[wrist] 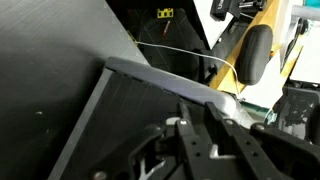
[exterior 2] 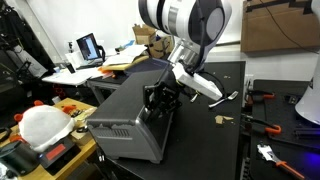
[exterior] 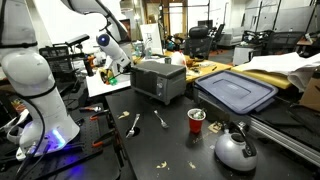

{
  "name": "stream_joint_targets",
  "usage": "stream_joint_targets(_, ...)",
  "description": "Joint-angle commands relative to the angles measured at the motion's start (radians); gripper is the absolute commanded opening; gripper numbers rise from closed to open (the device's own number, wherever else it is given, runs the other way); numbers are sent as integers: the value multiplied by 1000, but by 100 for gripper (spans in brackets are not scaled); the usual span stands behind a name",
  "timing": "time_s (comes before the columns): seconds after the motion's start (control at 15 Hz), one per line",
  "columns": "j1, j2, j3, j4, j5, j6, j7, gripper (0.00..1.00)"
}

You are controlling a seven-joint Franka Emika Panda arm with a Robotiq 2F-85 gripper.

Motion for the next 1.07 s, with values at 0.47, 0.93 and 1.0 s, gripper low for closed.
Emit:
stream_joint_targets(0.47,-146,63,-48,-183,-349,-18,132,100)
stream_joint_targets(0.93,-261,-36,-51,-266,-470,-16,347,100)
stream_joint_targets(1.0,-273,-62,-53,-280,-479,-17,377,100)
